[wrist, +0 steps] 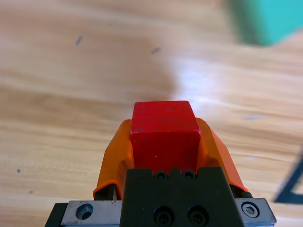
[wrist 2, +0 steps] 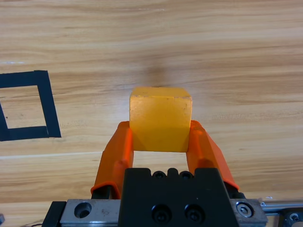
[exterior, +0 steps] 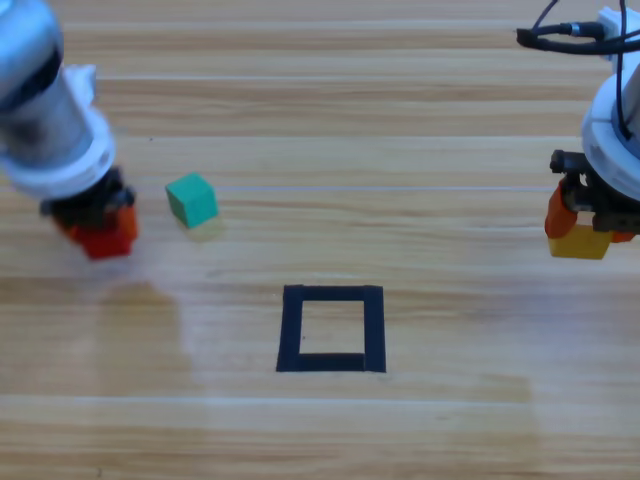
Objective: Stack the blocks in the rectangular block: red at the bottom, yellow in the middle, green on top
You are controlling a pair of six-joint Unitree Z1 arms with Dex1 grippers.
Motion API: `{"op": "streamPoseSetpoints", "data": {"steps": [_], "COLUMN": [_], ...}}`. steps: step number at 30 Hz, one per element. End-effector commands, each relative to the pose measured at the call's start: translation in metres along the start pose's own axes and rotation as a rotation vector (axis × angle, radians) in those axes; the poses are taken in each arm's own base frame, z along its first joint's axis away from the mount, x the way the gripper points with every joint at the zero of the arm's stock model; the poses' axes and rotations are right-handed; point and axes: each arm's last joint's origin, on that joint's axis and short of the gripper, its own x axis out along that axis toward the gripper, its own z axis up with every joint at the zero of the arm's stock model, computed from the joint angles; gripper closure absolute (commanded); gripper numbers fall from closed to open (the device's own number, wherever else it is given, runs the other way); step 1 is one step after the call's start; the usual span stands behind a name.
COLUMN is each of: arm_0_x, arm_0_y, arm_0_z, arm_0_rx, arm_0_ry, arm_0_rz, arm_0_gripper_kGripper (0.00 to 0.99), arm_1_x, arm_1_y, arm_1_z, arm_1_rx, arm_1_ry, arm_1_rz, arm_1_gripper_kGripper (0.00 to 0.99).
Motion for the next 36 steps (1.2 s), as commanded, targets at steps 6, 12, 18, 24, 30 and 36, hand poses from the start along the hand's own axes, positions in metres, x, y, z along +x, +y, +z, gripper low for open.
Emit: {"op": "streamPoseSetpoints", "data": {"steps": [6,12,18,24,30,36], "arm_0_x": [-0.014,0.005,0.009,0.023,0.030,0.032], "arm_0_y": [-0.116,-0.152,-0.179,-0.202,-0.206,-0.213], "arm_0_z": [-0.049,-0.083,-0.106,-0.112,-0.113,-0.110], "arm_0_rx": [0.471,0.518,0.436,0.302,0.227,0.219], "arm_0_ry": [0.042,0.086,0.081,0.095,0.100,0.093], "arm_0_rz": [-0.121,-0.109,-0.055,-0.006,0.009,-0.002], "arm_0_gripper_kGripper": [0.970,0.970,0.969,0.964,0.961,0.961], "arm_1_x": [0.018,0.020,0.019,0.020,0.021,0.023], "arm_1_y": [0.009,0.010,0.011,0.012,0.012,0.014], "arm_1_z": [-0.014,-0.014,-0.014,-0.014,-0.014,-0.013], "arm_1_rx": [-0.052,-0.071,-0.082,-0.087,-0.089,-0.094], "arm_1_ry": [0.034,0.041,0.046,0.047,0.054,0.054], "arm_1_rz": [-0.020,-0.021,-0.015,-0.012,-0.010,-0.008], "arm_1_gripper_kGripper": [0.906,0.906,0.906,0.906,0.906,0.906]}}
